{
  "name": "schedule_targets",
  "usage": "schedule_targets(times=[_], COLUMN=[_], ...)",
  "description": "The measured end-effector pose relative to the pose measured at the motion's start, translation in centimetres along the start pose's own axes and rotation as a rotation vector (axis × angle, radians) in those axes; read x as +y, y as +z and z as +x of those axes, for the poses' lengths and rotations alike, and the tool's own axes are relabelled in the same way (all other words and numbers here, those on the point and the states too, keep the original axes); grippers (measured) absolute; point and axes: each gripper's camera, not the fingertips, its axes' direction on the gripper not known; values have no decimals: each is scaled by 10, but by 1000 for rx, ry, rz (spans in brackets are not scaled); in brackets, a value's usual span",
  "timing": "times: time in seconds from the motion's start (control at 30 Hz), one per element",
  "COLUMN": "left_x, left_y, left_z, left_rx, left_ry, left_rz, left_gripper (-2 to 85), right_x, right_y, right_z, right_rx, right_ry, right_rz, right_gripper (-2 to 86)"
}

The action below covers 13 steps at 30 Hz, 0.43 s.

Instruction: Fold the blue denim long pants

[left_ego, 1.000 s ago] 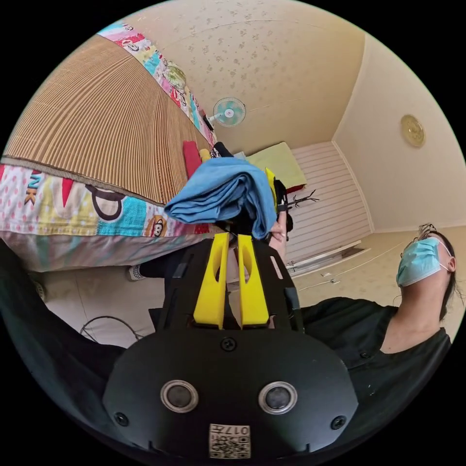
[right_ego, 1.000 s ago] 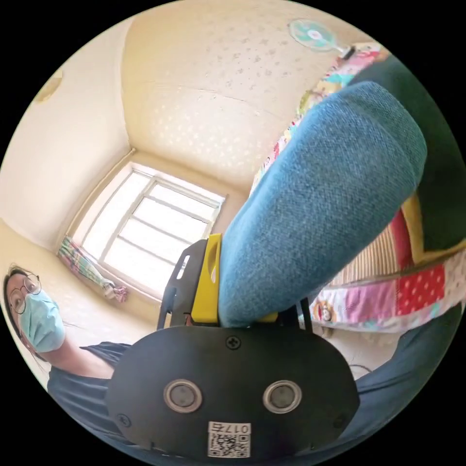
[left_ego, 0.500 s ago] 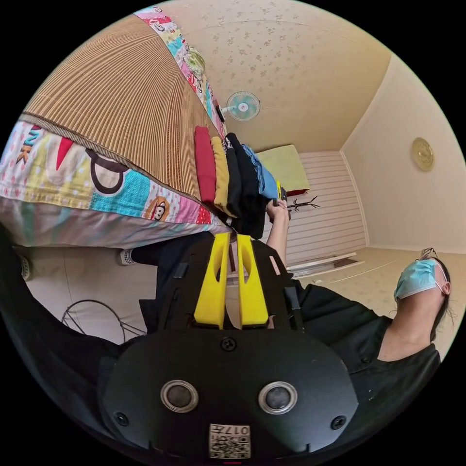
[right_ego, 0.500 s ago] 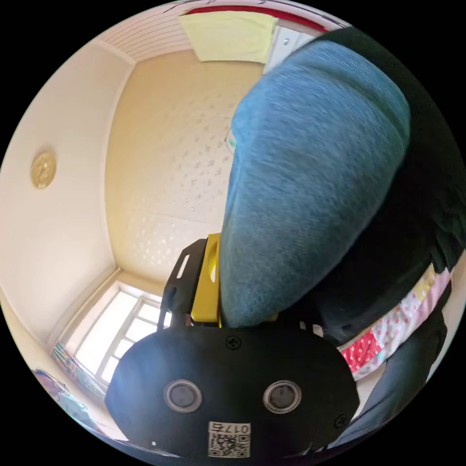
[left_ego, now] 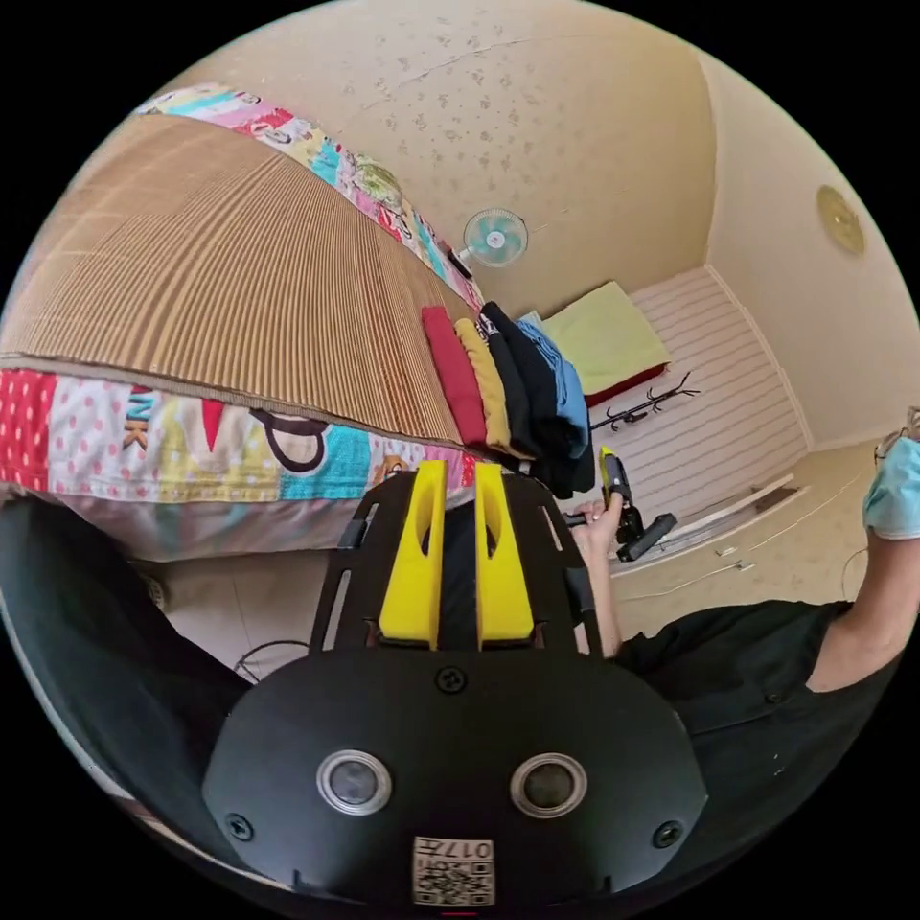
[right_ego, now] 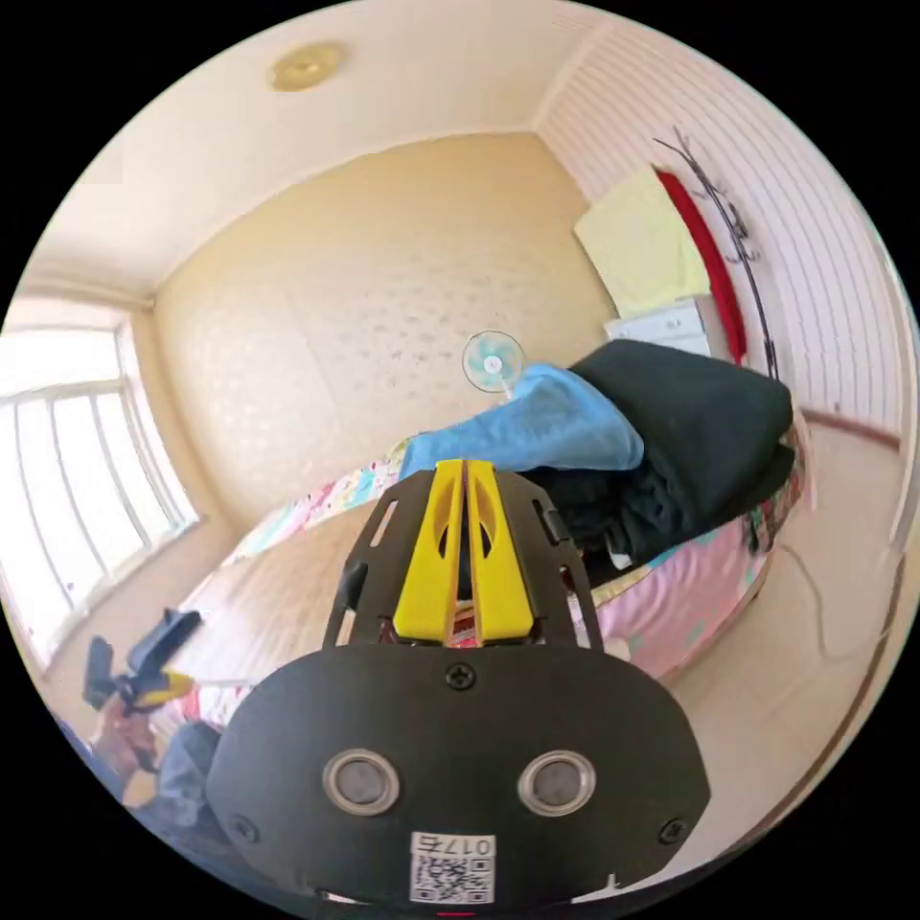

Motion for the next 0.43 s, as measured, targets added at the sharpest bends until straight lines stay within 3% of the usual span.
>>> schedule_targets(times=[0.1, 0.23, 0.33, 0.43], left_x=[-4, -13, -27, -59], left_y=[-48, -145, -202, -240], left_z=[-5, -63, -113, -171], left_rx=[-206, -396, -589, -778], left_ry=[0, -136, -208, -273], left_rz=[249, 542, 615, 569], left_gripper=[14, 41, 62, 81], right_x=[19, 32, 41, 46], right_y=[23, 44, 56, 64], right_z=[-31, -42, -53, -62], right_rx=[-104, -234, -328, -419], right_ry=[-104, -76, -71, -63], right_rz=[-135, -247, -310, -361], right_gripper=[6, 4, 4, 4])
